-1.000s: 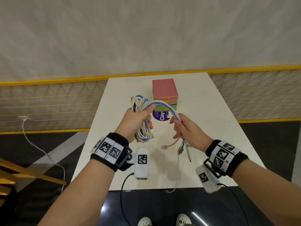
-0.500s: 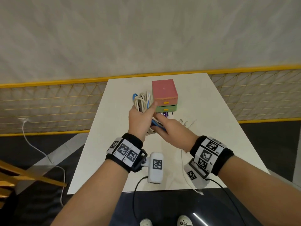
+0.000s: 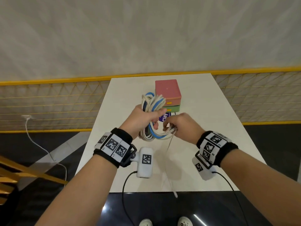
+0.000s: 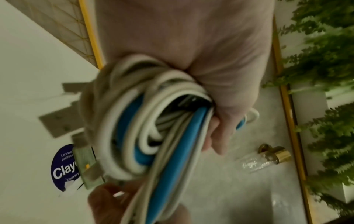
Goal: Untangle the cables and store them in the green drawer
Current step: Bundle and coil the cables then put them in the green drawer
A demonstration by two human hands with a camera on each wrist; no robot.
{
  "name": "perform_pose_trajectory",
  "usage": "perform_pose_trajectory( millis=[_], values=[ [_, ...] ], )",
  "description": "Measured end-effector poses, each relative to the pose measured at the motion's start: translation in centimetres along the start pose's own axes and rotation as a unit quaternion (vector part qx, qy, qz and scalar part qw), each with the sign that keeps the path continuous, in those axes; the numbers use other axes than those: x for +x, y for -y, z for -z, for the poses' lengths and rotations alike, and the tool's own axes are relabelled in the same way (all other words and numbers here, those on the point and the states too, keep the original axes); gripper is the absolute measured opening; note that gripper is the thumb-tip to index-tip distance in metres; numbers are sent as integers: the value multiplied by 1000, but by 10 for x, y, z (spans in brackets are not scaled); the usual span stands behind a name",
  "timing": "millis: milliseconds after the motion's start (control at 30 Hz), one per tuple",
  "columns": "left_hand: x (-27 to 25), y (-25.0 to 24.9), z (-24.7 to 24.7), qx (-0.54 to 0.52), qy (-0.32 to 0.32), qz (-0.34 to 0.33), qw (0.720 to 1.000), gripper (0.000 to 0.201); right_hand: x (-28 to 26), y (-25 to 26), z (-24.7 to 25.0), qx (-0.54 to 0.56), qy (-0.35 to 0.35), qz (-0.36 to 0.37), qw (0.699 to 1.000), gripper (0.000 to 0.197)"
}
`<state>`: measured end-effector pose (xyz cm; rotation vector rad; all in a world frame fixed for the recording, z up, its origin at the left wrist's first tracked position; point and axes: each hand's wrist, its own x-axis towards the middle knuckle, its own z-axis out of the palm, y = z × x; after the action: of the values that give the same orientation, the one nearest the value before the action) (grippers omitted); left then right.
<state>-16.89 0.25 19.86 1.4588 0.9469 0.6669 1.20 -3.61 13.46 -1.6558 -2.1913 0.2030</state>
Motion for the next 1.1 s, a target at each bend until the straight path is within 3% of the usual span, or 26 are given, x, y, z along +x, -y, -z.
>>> perform_pose_trajectory(
  millis=[100, 167, 333, 433, 533, 600, 733, 767, 867, 1000, 1100],
  values=[
    [-3, 0, -5, 105, 60, 12, 993, 18, 11, 10, 11, -54, -18, -50, 997, 63],
    [-3, 3, -7, 122, 60, 11, 991, 11, 14, 19, 16, -32, -33, -84, 995, 92],
    [2, 13, -8, 108, 34, -2, 994, 28, 23, 28, 23, 107, -58, -91, 988, 103],
    [5, 15, -3, 117, 59, 25, 991, 30, 27, 30, 26, 188, -6, -56, 981, 115],
    [7, 17, 4, 158, 35, 24, 986, 24, 27, 23, 32, 269, 55, -25, 961, 130],
    [4, 18, 8, 140, 24, 32, 989, 17, 25, 13, 41, 278, 71, -34, 957, 111],
    [0, 19, 12, 68, 31, 36, 997, 11, 12, -1, 42, 283, 63, -58, 955, 18],
    [-1, 19, 11, 55, 33, 37, 997, 11, 9, 0, 39, 310, 60, -77, 946, 13],
    [-2, 22, 6, 17, 16, 47, 999, 7, 1, 2, 26, 366, 56, -126, 920, 22],
    [-1, 26, 2, -17, -27, 49, 998, 8, -2, 8, 11, 412, -5, -161, 897, 20],
    [-1, 24, 2, -53, -19, 61, 997, 10, -3, 11, -1, 407, -15, -133, 904, 32]
  ],
)
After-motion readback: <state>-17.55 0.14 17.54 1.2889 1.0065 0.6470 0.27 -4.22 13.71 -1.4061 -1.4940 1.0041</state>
